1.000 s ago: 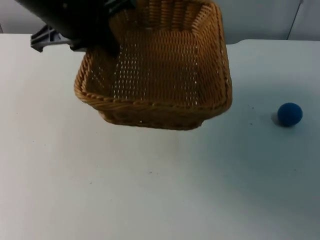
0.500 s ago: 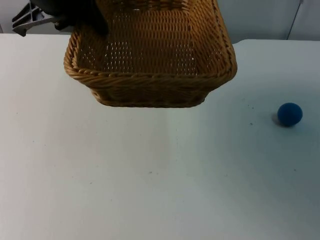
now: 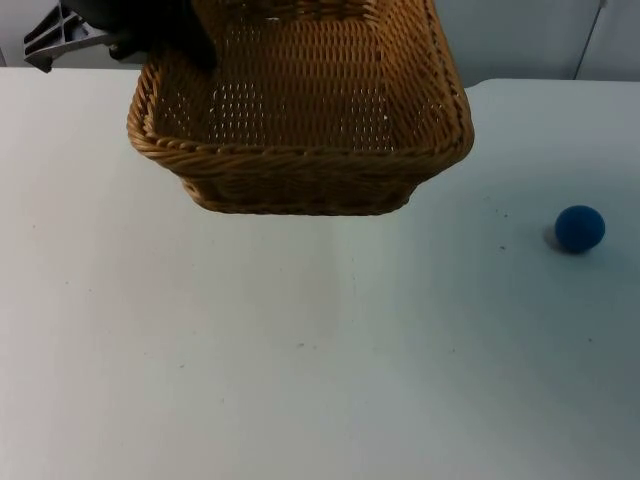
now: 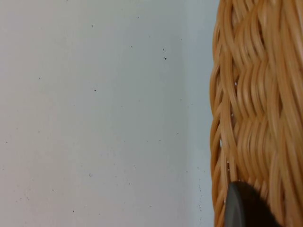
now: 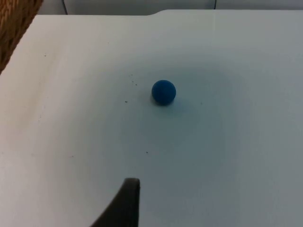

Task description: Pick up the basket with the left hand and place the ball into the basket with the right hand.

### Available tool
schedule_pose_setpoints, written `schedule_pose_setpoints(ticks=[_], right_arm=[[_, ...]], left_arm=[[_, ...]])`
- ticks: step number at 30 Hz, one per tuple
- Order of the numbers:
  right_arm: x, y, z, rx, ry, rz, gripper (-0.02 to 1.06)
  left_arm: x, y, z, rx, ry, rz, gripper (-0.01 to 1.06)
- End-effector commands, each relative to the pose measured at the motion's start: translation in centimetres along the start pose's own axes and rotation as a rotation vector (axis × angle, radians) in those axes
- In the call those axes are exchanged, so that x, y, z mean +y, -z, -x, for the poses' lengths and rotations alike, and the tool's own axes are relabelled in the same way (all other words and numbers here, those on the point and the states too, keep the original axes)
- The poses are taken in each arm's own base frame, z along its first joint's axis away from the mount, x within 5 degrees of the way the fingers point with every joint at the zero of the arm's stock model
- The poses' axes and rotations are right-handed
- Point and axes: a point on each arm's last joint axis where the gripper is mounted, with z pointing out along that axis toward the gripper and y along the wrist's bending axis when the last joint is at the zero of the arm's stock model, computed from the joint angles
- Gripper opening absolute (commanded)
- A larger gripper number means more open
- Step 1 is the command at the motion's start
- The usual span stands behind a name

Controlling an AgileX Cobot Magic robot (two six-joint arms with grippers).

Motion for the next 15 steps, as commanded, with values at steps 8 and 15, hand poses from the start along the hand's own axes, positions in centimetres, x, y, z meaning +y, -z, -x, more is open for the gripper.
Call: schedule_pose_setpoints(ticks=[8, 15], right_arm=[[0.0, -0.05, -0.03, -0.008, -0.001, -0.006, 1.04], [0.0, -0.05, -0.03, -0.008, -0.008, -0.006, 1.04]], left_arm=[[-0.45, 0.65, 0.53, -0.045, 0.013, -0.02, 0.0], [-0.45, 0.66, 0.64, -0.057, 0.011, -0.02, 0.0]])
